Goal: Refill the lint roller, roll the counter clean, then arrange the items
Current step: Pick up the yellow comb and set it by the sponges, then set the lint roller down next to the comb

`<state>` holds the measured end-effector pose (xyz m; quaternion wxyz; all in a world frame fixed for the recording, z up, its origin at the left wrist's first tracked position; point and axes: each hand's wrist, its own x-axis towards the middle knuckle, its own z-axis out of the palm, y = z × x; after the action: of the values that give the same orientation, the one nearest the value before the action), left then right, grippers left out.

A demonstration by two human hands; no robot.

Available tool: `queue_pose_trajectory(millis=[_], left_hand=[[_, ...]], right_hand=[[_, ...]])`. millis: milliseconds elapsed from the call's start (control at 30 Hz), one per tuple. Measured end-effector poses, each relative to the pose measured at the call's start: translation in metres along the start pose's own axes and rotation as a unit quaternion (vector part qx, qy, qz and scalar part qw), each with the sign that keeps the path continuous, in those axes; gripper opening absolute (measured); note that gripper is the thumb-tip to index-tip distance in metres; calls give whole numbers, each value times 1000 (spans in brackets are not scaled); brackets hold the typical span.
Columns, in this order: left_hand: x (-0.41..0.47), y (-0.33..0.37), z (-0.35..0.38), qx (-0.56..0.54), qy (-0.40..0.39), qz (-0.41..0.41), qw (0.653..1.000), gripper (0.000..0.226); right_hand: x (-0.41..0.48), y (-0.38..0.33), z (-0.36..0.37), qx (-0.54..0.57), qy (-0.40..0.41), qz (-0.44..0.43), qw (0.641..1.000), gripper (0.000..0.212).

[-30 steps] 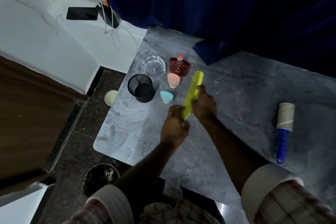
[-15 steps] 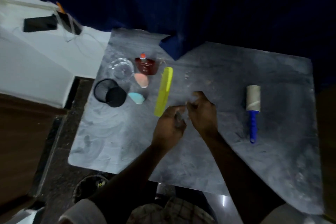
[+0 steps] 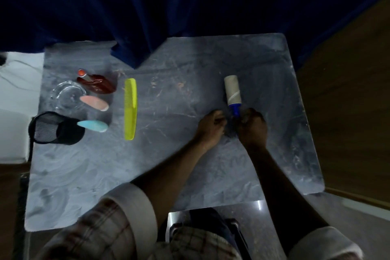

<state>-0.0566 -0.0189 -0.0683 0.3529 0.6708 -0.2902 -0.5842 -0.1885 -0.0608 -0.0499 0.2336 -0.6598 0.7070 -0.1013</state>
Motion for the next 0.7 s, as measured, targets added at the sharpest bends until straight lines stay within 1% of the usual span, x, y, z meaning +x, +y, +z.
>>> queue_pose_trajectory(millis=[167, 267, 333, 433, 467, 533, 567, 633, 700], left_hand=[[8, 1, 6, -3, -52, -25, 998, 19], [-2, 2, -4, -8, -45, -22, 999, 20], [-9, -2, -15, -7, -32, -17, 999, 25], [-30, -11, -47, -1, 28, 4, 1000, 32], [-39, -14, -59, -4, 55, 10, 998, 36], [-58, -22, -88, -6, 114, 21, 993, 49], [-65, -27, -103, 1, 139, 26, 990, 49], [-74, -38, -129, 18, 173, 32, 984, 36], [-80, -49, -153, 32, 201, 37, 978, 34]], right_hand=[[7, -1, 9, -19, -51, -2, 999, 21], [6, -6, 14, -9, -62, -24, 998, 16], [4, -12, 19, 23, -84, -30, 996, 15], [-8, -38, 35, 104, -130, -12, 986, 11], [-15, -48, 42, 130, -146, -16, 981, 10], [-30, -73, 59, 173, -176, -51, 968, 9], [-37, -87, 68, 192, -191, -62, 961, 10], [-48, -111, 86, 217, -227, -61, 947, 7], [-55, -132, 104, 188, -262, -74, 944, 9]])
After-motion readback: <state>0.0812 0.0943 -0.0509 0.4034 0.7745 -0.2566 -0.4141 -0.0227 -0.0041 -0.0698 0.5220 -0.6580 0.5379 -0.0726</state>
